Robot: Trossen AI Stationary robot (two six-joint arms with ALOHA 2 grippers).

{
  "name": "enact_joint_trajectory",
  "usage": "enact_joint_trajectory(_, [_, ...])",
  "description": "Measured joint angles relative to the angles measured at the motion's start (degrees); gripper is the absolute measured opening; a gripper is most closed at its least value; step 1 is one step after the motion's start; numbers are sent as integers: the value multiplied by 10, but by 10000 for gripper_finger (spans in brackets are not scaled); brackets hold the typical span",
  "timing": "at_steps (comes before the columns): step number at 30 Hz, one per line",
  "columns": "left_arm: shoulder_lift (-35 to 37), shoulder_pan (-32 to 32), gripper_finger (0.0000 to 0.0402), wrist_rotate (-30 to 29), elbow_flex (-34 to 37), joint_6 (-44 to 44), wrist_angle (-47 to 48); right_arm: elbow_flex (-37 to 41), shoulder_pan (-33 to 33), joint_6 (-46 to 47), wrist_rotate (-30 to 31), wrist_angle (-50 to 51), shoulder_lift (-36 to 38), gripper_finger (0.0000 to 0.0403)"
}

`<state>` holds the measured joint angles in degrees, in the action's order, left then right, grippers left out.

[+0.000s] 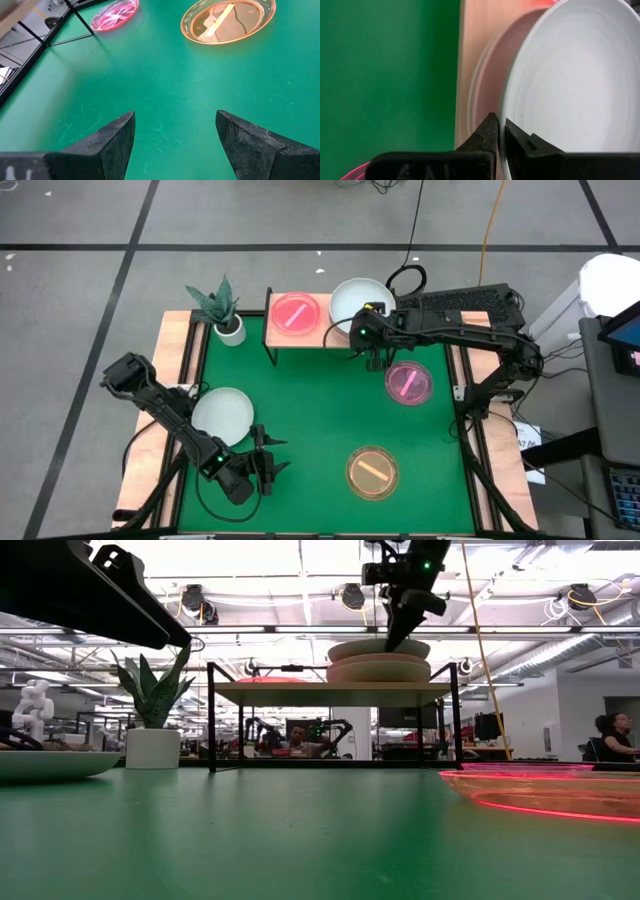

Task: Place and stack plates onto a shelf
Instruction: Stack the right gray plate on top of the pink plate on the shelf

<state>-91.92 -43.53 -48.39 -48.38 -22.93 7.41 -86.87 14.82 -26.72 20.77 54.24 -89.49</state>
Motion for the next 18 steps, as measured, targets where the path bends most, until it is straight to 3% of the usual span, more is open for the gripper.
enact_joint_trajectory(7, [0, -3, 280, 3, 0, -1, 0, 9, 17, 3, -44, -8, 0, 3])
enact_joint_trajectory(18, [0, -9, 280, 6, 0, -1, 0, 25, 20, -1, -26, -43, 0, 36])
